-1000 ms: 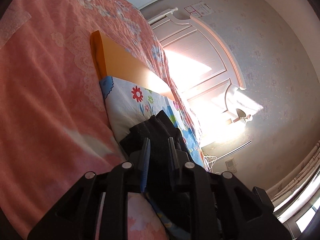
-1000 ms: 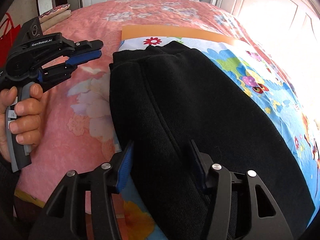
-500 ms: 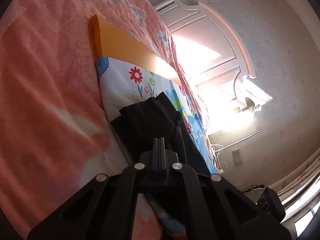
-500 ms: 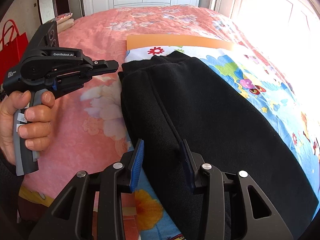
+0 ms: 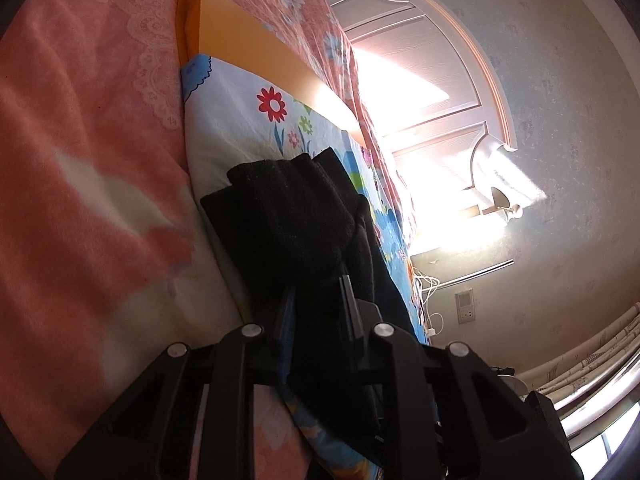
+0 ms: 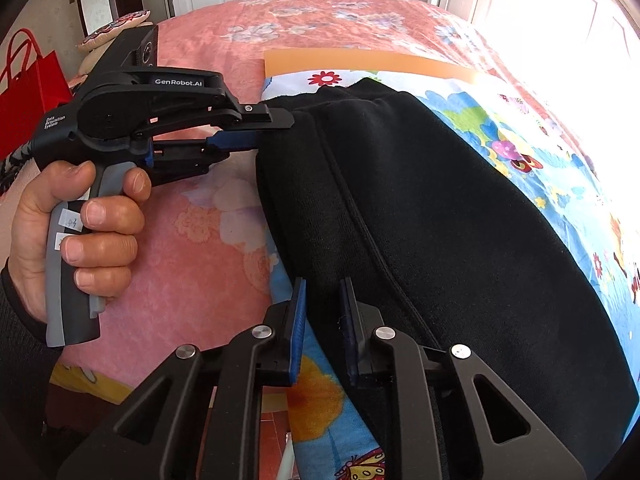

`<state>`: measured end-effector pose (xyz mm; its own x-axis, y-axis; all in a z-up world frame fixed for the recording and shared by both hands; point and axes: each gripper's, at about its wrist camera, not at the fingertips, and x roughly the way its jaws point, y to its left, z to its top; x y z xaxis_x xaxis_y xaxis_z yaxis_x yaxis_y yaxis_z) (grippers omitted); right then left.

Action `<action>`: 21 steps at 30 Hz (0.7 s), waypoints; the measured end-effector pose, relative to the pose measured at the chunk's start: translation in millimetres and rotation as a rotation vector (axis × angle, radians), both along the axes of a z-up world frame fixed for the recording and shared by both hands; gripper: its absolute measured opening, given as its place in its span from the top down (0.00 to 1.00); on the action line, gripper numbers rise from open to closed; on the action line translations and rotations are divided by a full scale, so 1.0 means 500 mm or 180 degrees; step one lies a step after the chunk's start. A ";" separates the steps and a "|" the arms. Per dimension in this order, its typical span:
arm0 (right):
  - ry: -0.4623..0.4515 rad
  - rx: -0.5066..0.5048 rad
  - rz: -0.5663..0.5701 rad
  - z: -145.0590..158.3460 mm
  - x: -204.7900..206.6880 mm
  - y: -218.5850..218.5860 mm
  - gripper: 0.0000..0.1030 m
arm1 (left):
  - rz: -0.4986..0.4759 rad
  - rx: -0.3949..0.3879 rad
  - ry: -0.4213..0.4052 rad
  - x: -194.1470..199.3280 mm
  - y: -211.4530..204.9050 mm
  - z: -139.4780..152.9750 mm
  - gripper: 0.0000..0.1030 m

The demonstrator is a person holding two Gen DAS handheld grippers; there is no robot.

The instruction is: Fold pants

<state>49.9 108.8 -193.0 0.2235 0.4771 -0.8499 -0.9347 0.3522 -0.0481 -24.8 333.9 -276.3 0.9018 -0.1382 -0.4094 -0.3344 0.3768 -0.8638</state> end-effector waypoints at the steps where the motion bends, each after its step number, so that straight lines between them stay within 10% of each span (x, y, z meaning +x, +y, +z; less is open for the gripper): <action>1: 0.0010 0.0004 -0.0008 0.001 0.001 0.000 0.83 | 0.0018 0.0012 -0.0014 -0.002 -0.001 0.004 0.85; 8: -0.0042 0.0061 -0.0111 0.025 0.005 -0.007 0.79 | 0.0083 0.0127 0.0018 -0.023 -0.013 0.032 0.86; 12: -0.0235 0.0372 -0.0229 0.068 0.012 -0.030 0.25 | 0.0104 0.0131 0.0035 -0.026 -0.013 0.031 0.86; 16: -0.0069 0.0637 -0.0618 0.087 0.073 -0.065 0.15 | 0.0123 0.0087 0.0056 -0.028 -0.012 0.017 0.86; 21: -0.0110 0.0054 -0.0972 0.009 0.134 -0.076 0.16 | 0.0172 0.0256 0.0145 -0.033 -0.022 0.033 0.85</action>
